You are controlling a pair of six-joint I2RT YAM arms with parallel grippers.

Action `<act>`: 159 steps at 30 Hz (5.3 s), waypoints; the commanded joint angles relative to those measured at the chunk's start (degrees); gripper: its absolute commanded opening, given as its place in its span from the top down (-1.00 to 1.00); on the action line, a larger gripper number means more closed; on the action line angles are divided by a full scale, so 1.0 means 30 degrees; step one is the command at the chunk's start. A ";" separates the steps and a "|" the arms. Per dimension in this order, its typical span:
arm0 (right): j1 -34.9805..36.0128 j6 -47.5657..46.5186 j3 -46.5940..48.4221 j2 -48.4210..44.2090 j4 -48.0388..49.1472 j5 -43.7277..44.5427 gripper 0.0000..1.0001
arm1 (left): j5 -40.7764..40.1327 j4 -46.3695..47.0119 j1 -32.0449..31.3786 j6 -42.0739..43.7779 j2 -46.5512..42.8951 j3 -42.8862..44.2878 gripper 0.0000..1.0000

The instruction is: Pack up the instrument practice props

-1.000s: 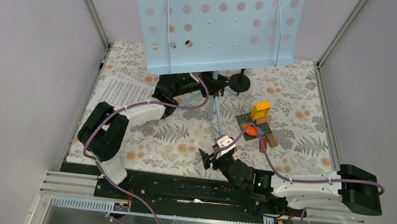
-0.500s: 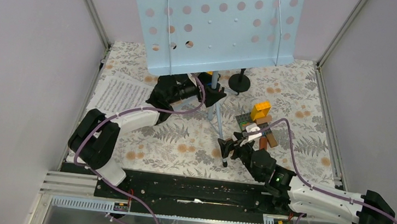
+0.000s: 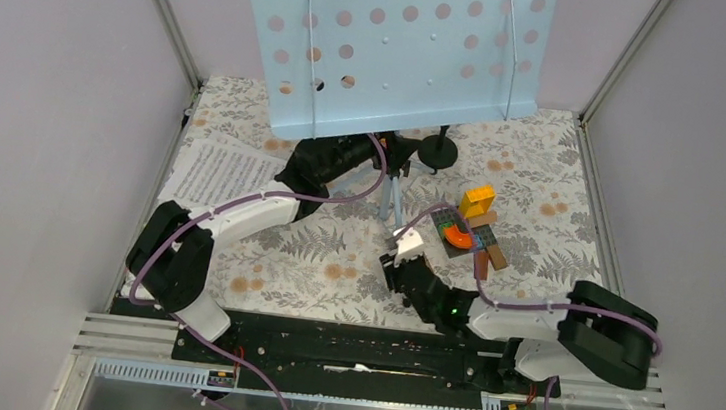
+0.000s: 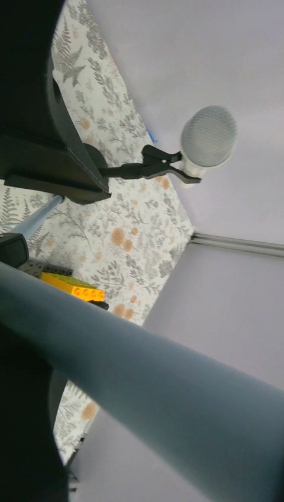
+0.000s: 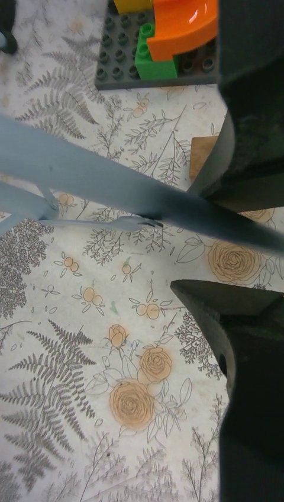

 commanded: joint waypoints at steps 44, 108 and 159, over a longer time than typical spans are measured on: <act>-0.0875 0.7103 0.3148 -0.8537 -0.7391 -0.0418 -0.49 | 0.0843 -0.1449 0.2083 0.1471 -0.1109 -0.1177 0.59; -0.8943 -2.4519 0.7203 0.2060 0.0836 -2.5573 1.00 | 0.4823 -0.1656 0.3118 0.1453 -0.0601 -0.1147 1.00; -0.5652 0.6154 0.5295 0.2295 0.5977 -1.1058 -0.62 | -0.4853 -0.6064 0.3916 0.0845 -1.2146 -1.0527 -0.97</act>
